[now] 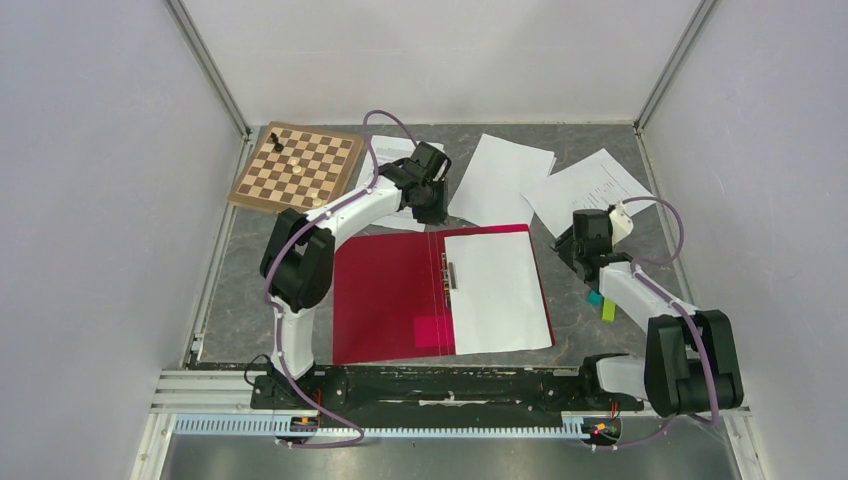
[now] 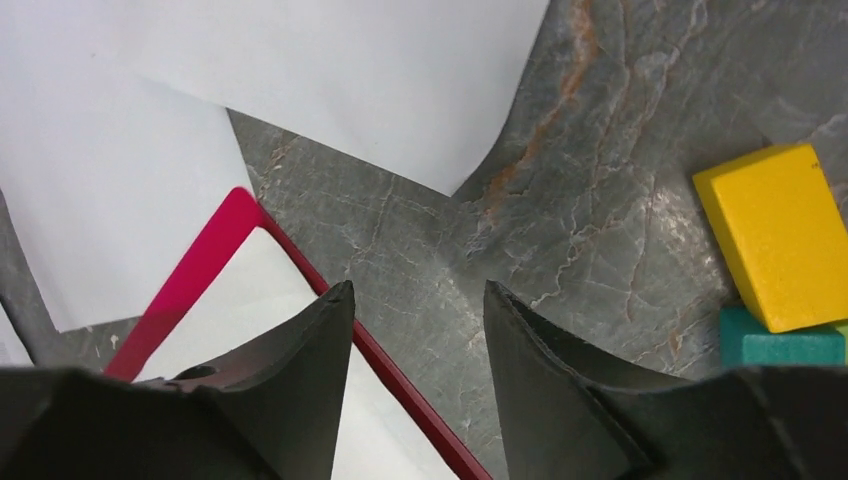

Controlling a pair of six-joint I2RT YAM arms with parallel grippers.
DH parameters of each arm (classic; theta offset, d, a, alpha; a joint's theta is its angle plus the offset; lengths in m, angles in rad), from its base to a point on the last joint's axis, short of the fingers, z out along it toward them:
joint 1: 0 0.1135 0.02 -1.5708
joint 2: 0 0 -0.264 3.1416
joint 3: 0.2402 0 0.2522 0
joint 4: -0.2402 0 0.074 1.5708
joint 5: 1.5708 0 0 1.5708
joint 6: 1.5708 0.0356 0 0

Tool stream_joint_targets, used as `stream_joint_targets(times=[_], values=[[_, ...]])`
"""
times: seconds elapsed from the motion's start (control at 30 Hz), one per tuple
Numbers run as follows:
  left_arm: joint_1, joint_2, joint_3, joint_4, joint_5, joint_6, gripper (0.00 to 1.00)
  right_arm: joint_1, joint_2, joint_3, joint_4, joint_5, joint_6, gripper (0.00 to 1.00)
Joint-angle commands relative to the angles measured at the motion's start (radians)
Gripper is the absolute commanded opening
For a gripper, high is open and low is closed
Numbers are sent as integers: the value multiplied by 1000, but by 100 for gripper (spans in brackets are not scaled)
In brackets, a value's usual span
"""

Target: Put the files into the folder

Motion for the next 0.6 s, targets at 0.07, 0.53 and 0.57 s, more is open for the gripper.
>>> stream_joint_targets(times=[0.07,0.53,0.57], values=[[5,-44,-40,51,22,-52,33,-32,43,2,-31,44,217,52],[4,-60,-72,61,11,-49,32,-161,192,61,24,-44,321,51],[5,-60,-72,63,11,-50,32,-163,201,64,22,-47,321,50]])
